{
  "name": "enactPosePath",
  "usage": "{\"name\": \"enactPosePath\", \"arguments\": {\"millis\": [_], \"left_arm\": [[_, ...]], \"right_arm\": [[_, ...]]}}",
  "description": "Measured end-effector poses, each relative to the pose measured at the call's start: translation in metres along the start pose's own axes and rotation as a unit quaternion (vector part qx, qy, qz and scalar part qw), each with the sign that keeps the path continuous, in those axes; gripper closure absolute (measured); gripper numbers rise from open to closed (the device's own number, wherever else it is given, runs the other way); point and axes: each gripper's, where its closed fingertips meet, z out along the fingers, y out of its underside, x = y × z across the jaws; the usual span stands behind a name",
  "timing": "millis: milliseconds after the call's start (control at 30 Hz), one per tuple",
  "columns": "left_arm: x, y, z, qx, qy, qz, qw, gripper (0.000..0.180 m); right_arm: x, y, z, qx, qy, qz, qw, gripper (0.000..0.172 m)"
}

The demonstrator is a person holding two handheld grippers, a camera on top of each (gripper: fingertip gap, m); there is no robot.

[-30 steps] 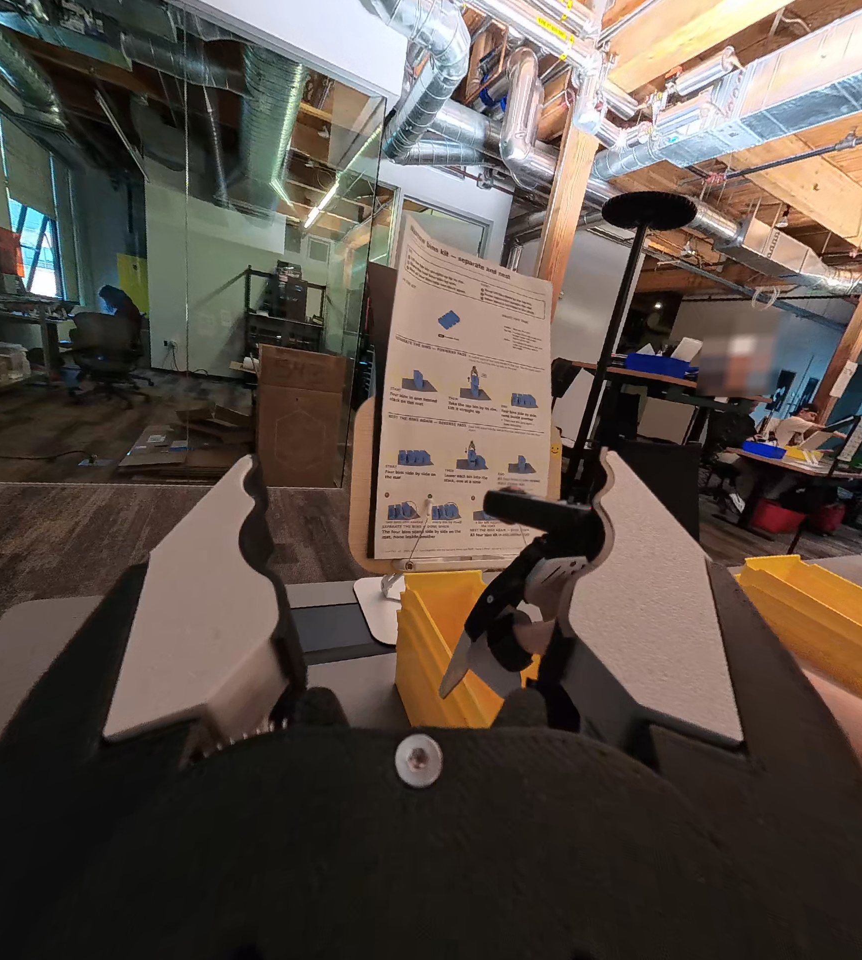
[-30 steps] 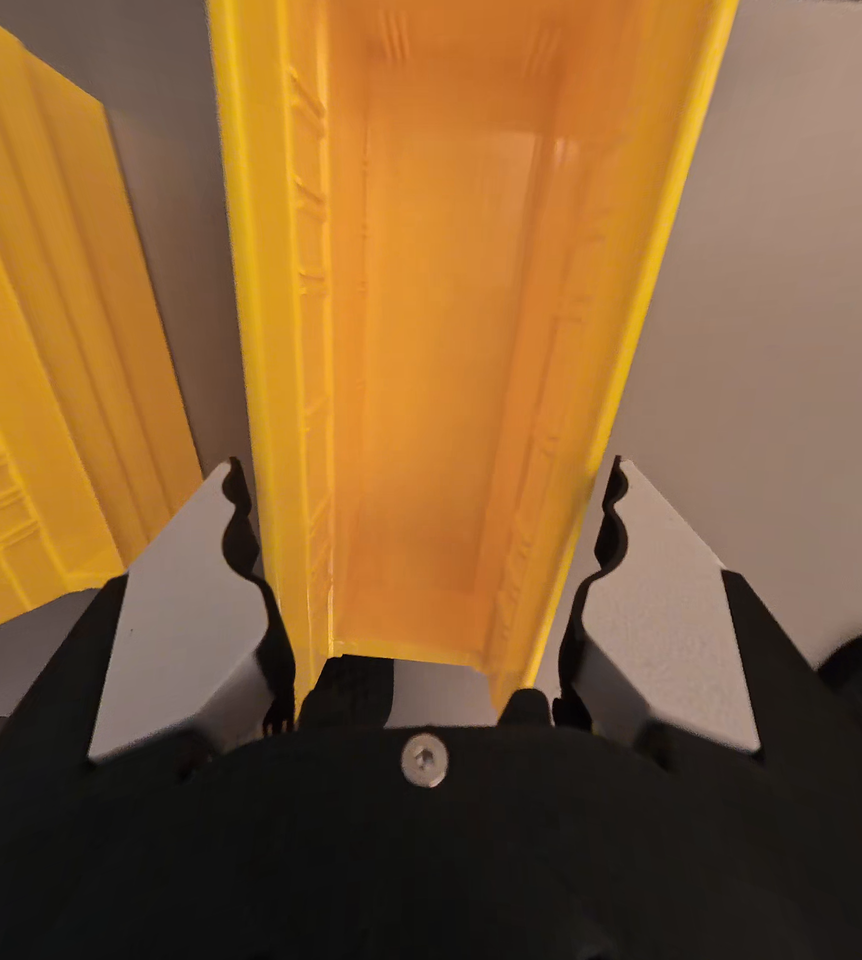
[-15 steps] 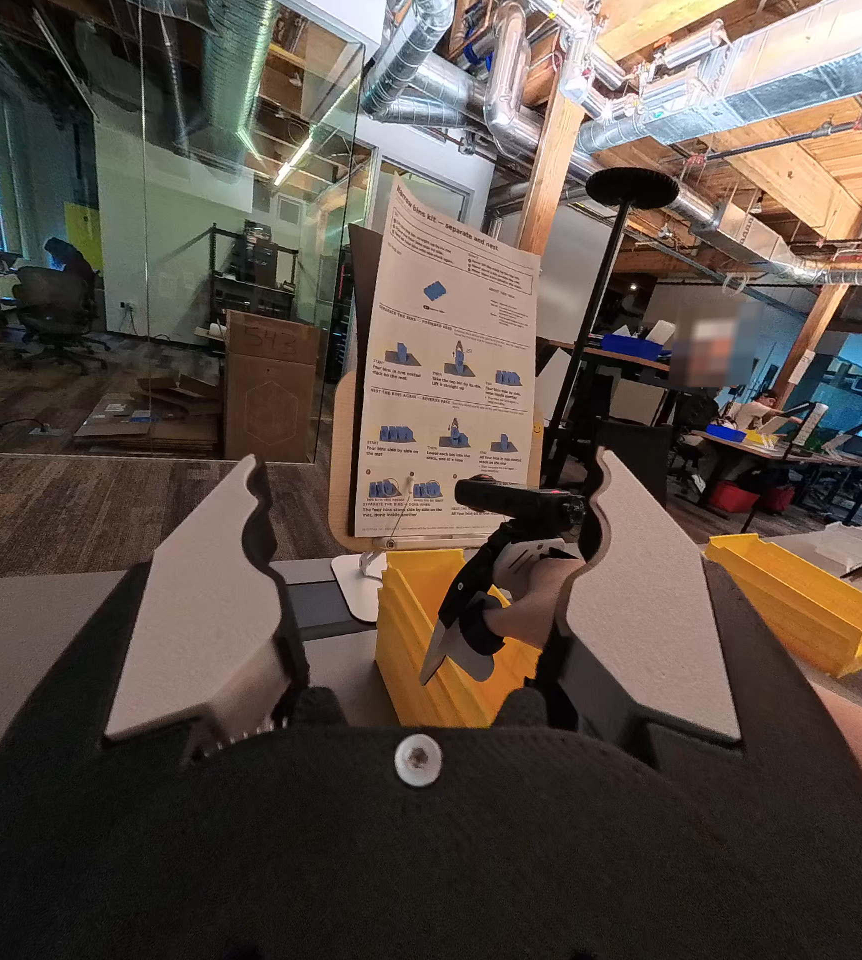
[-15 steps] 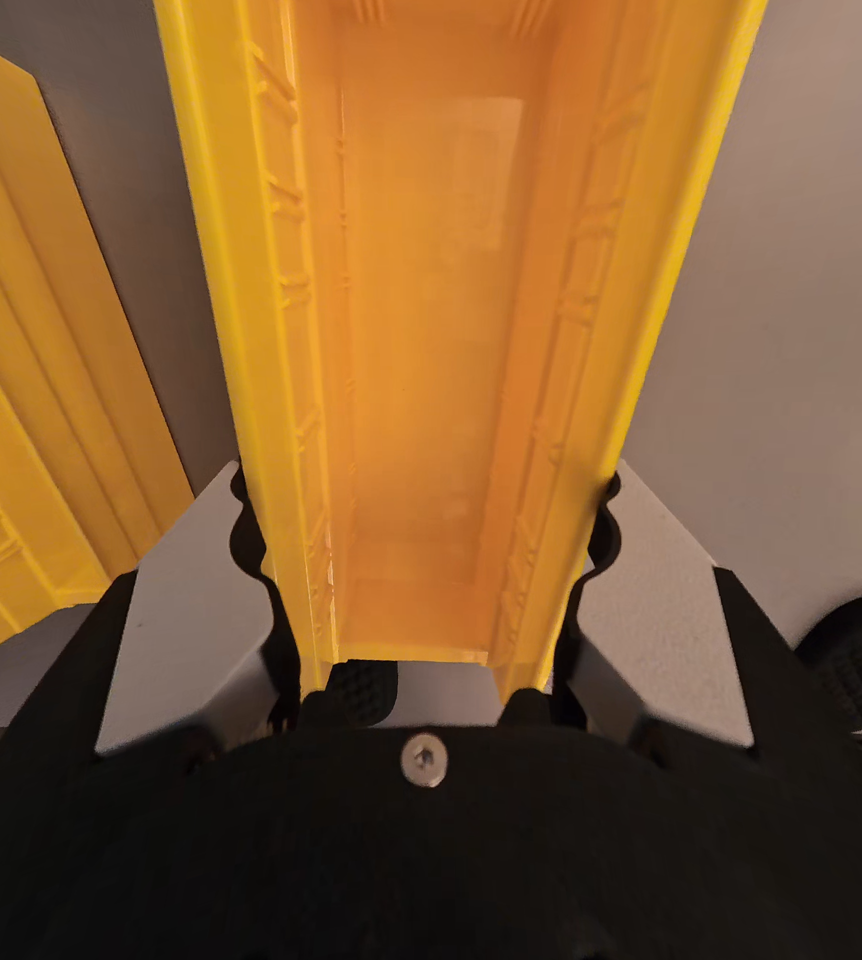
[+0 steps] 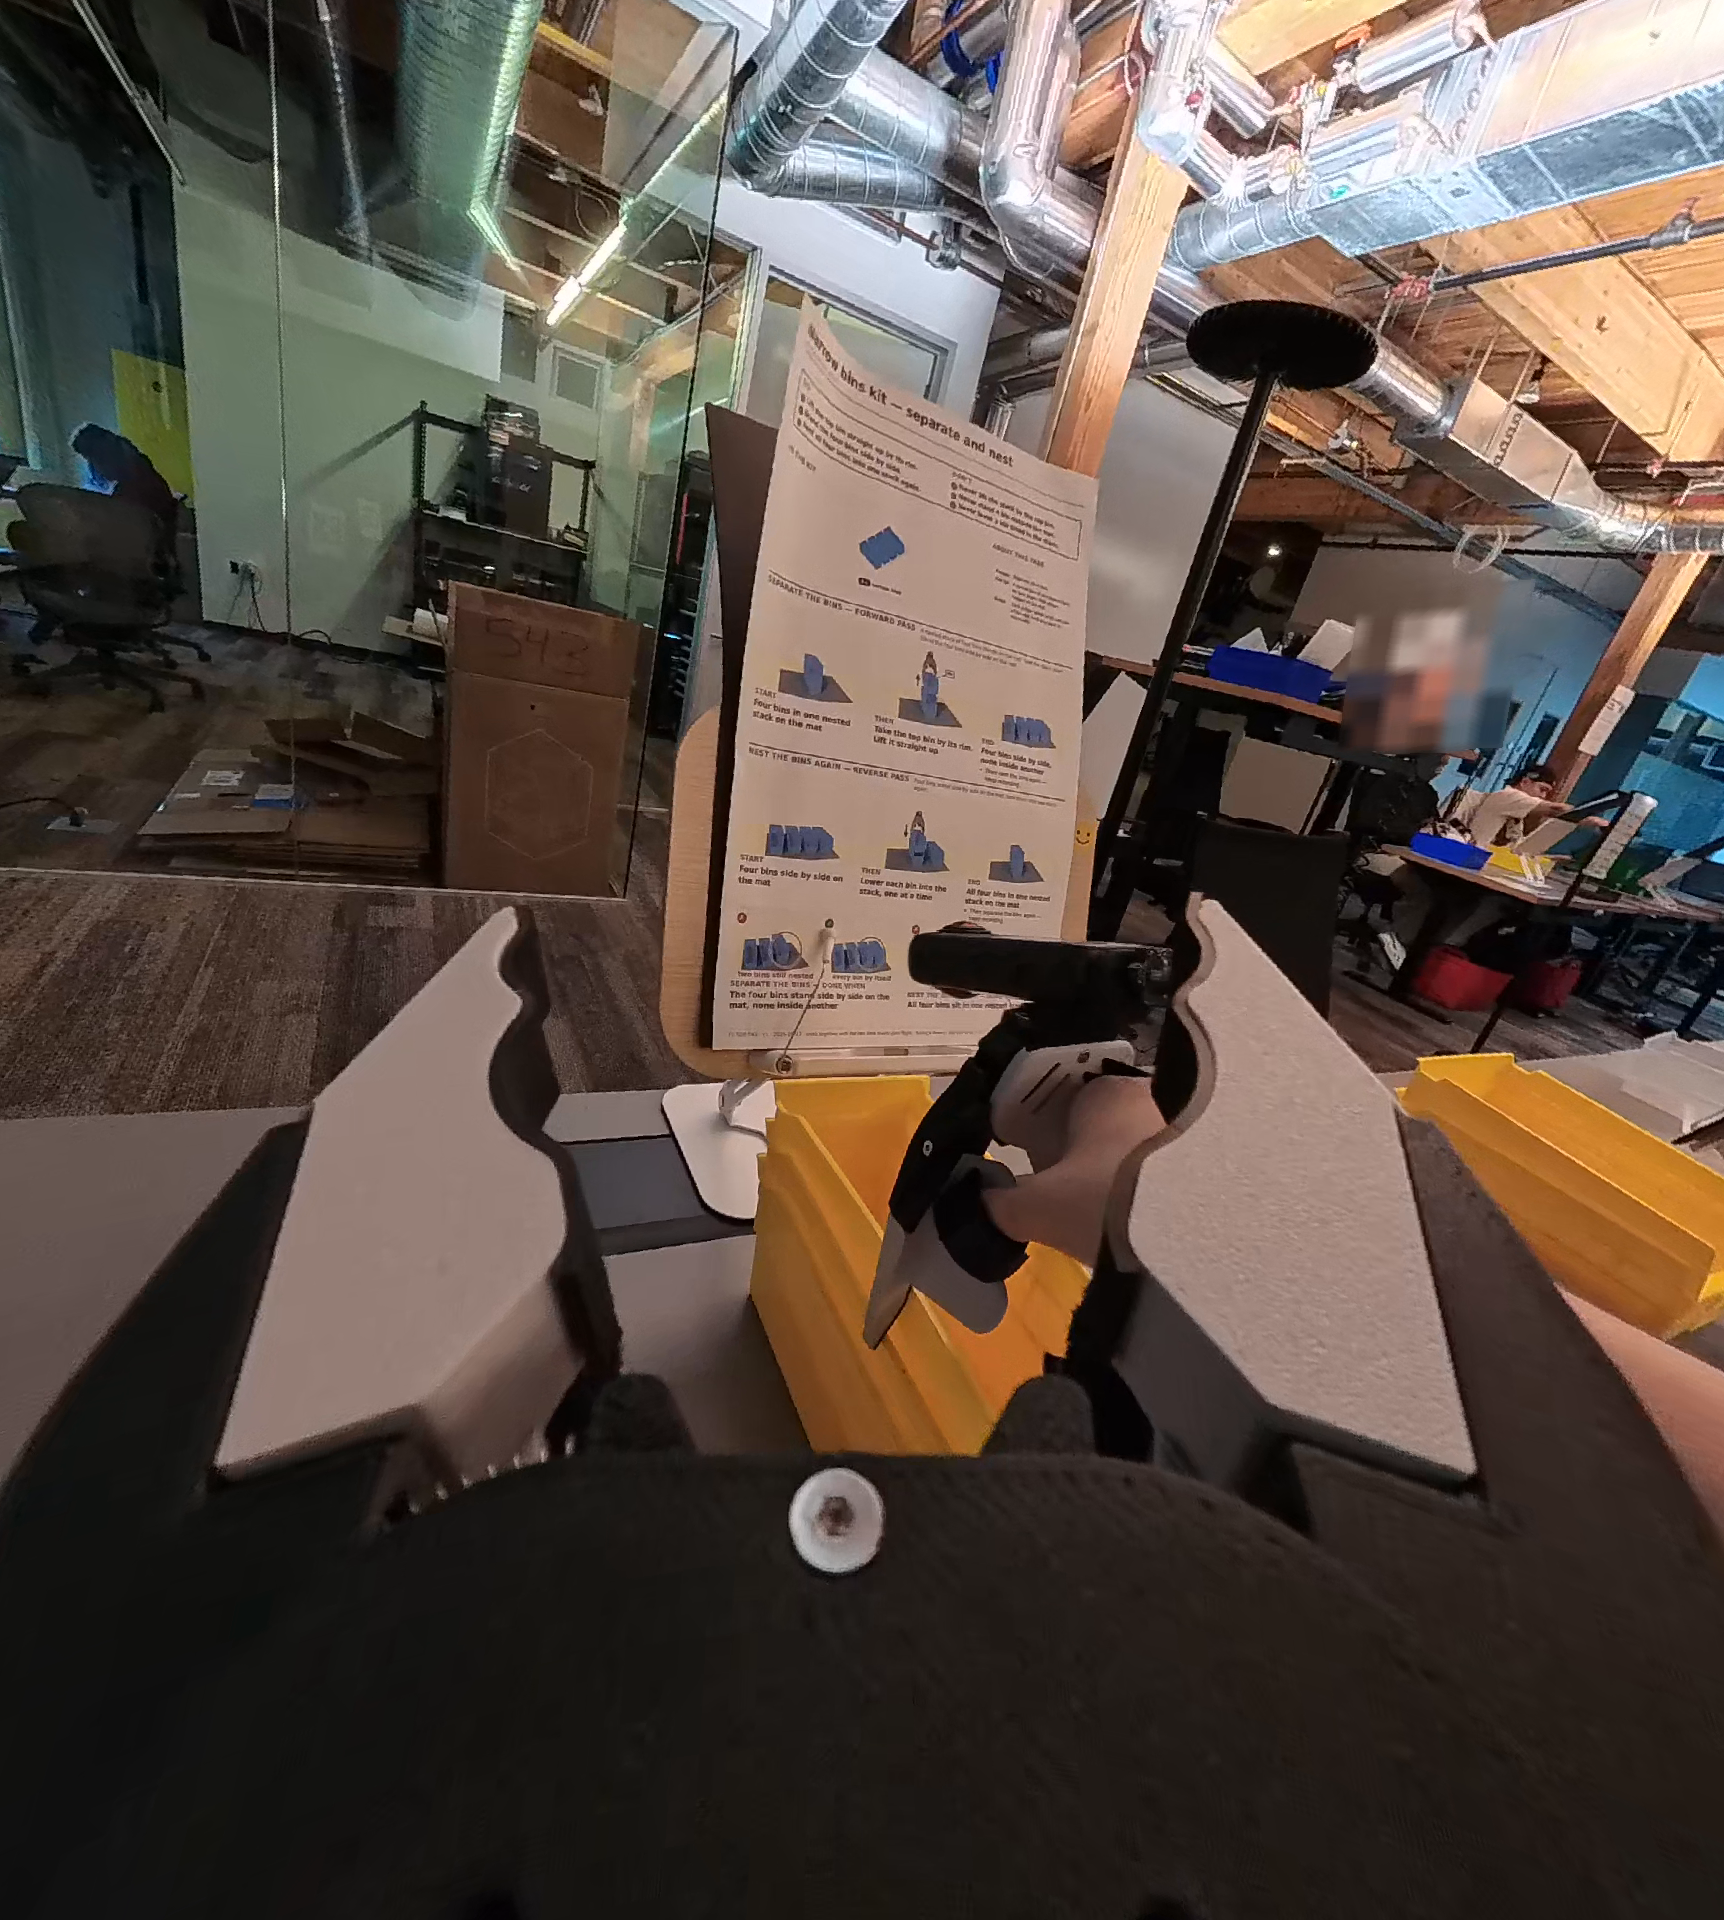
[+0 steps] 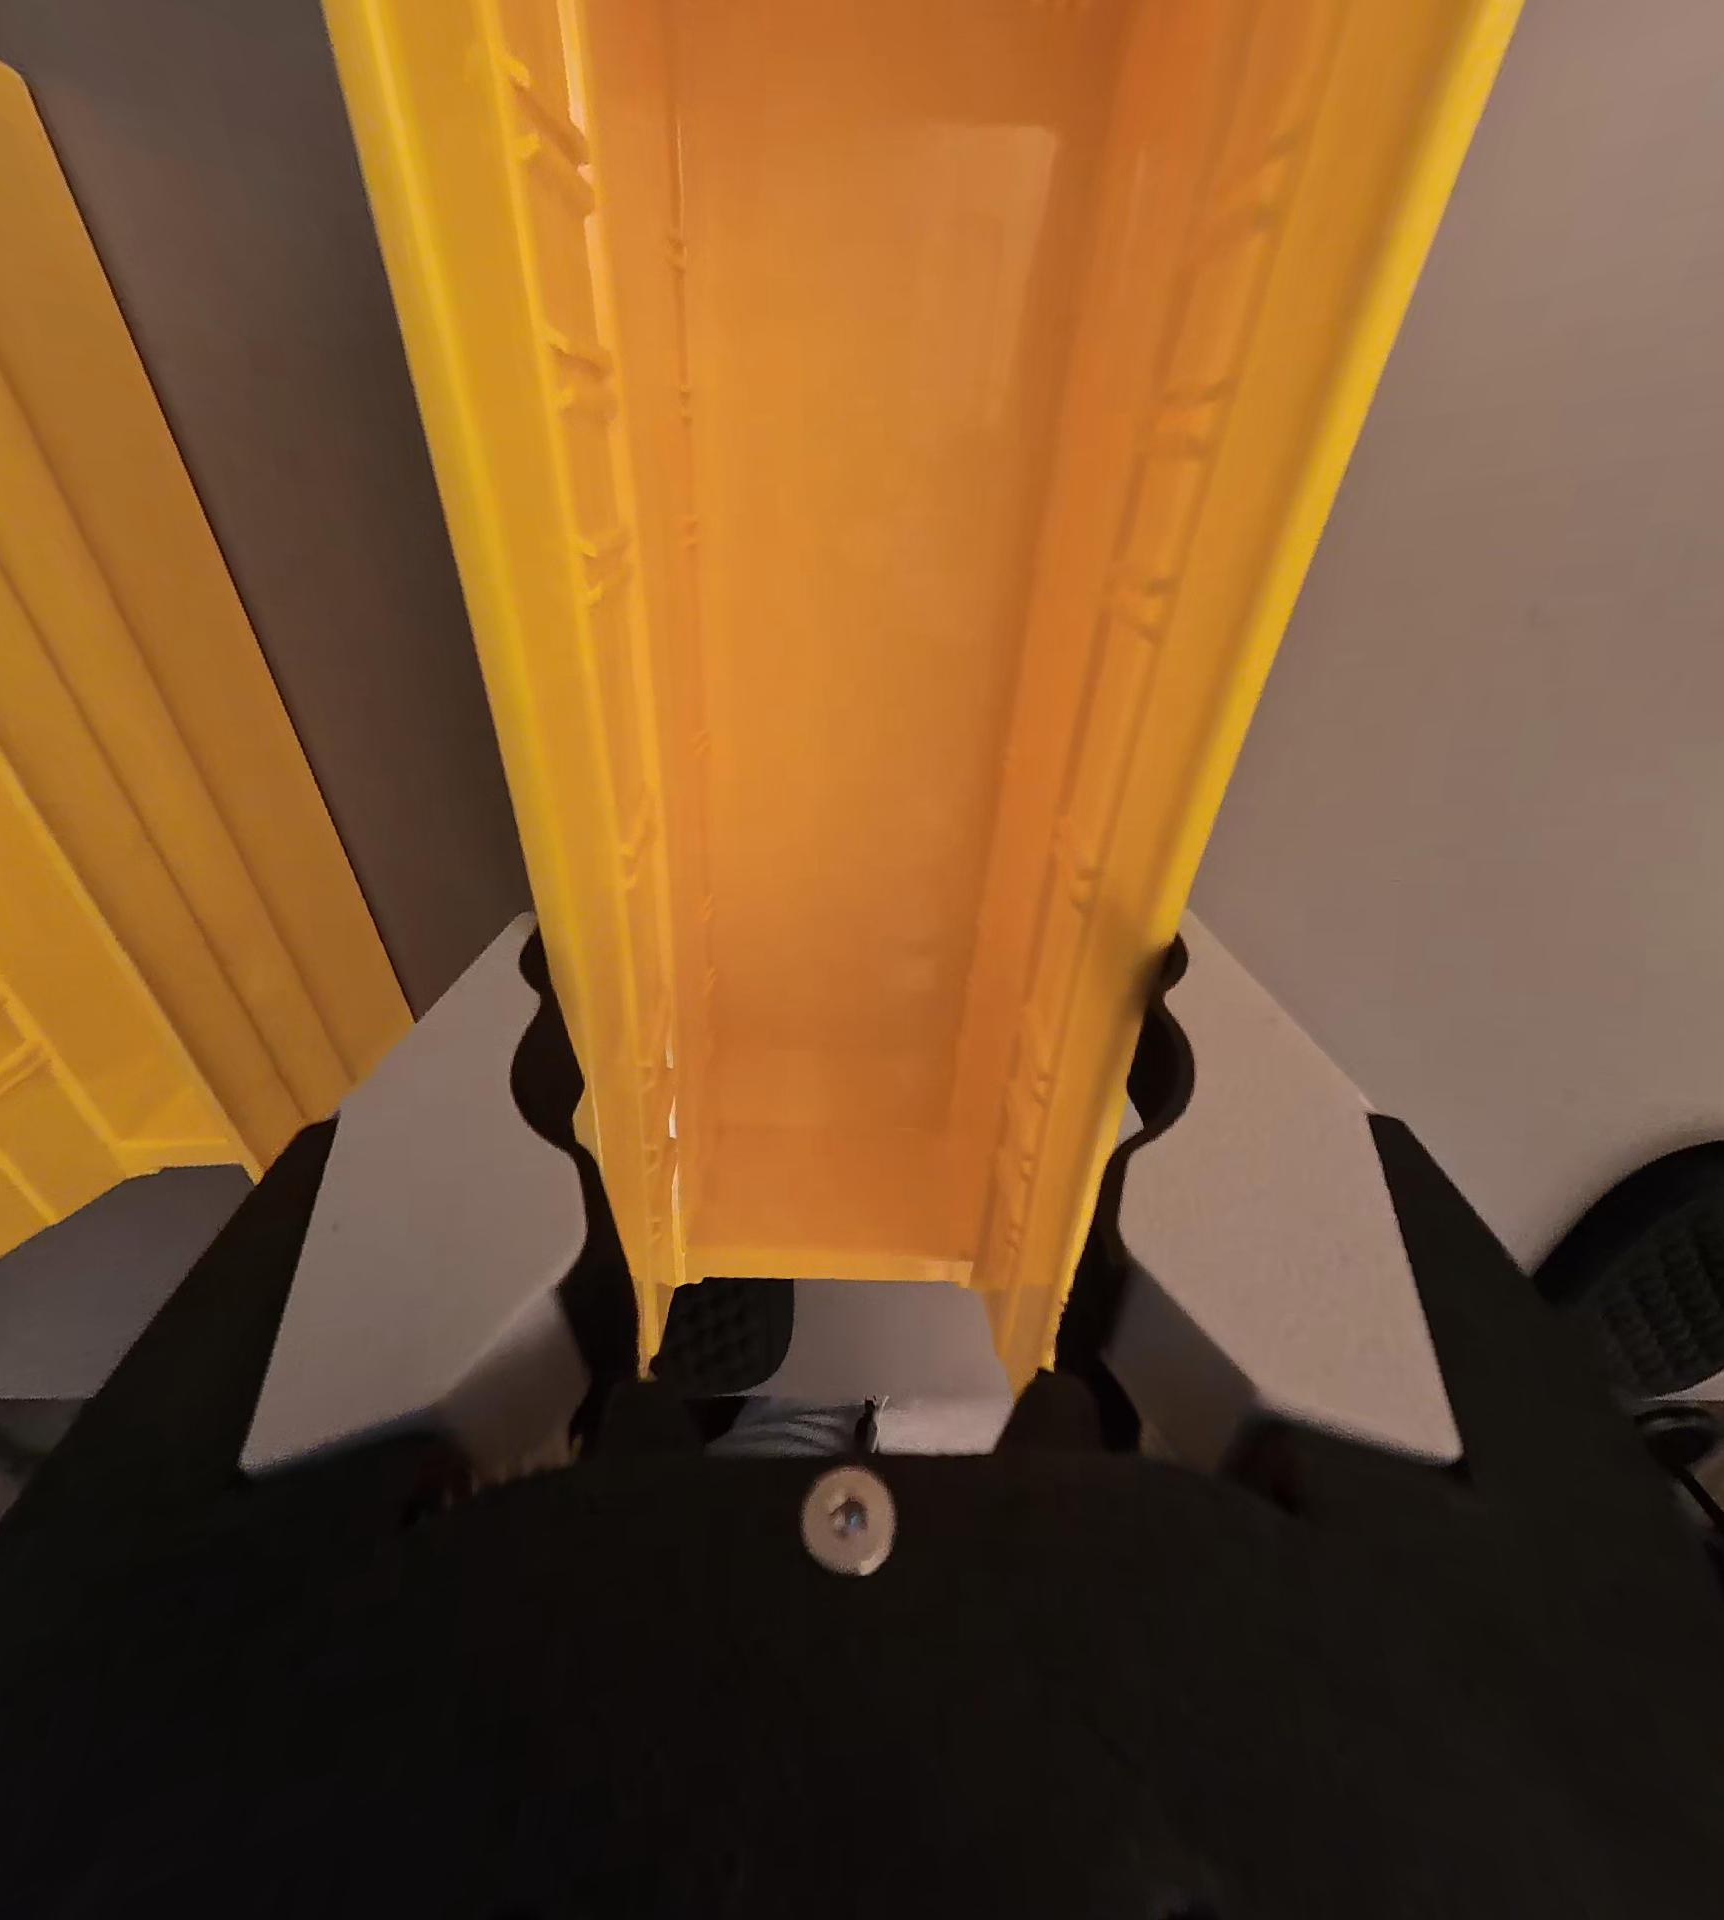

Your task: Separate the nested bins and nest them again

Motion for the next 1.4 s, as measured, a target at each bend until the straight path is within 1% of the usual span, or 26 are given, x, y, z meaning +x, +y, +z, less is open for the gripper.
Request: {"name": "enactPosePath", "arguments": {"millis": [233,367,500,667,767,867,933,1000,1200,1400], "left_arm": [[0.003,0.004,0.003,-0.01,0.001,0.006,1.0,0.063],[0.001,0.003,0.002,-0.009,-0.001,0.003,1.0,0.063],[0.0,0.002,0.001,-0.004,0.001,-0.003,1.0,0.063],[0.005,-0.005,-0.004,0.012,0.014,-0.01,1.0,0.063],[0.01,-0.008,-0.005,0.018,0.02,-0.003,1.0,0.063],[0.015,-0.006,-0.003,0.014,0.024,0.002,1.0,0.063],[0.018,-0.004,-0.001,0.009,0.028,0.003,1.0,0.063],[0.019,-0.003,0.0,0.005,0.028,0.004,1.0,0.064],[0.022,-0.003,0.001,0.006,0.032,0.005,0.999,0.063],[0.025,-0.001,0.004,0.001,0.032,0.009,0.999,0.064]], "right_arm": [[-0.002,0.002,-0.004,-0.013,-0.007,0.0,1.0,0.061],[-0.001,0.0,-0.016,-0.007,-0.012,0.001,1.0,0.06],[0.001,-0.002,-0.042,0.007,-0.012,0.0,1.0,0.06],[0.011,-0.001,-0.088,0.03,-0.014,-0.007,0.999,0.06],[0.027,0.0,-0.113,0.047,-0.012,-0.01,0.999,0.06],[0.051,0.003,-0.124,0.056,-0.012,-0.002,0.998,0.059],[0.071,0.006,-0.119,0.054,-0.012,0.009,0.998,0.059],[0.09,0.007,-0.106,0.05,-0.013,0.015,0.999,0.059],[0.138,0.011,-0.047,0.029,-0.026,0.045,0.998,0.059],[0.168,0.009,0.002,0.027,-0.027,0.058,0.998,0.058]]}}
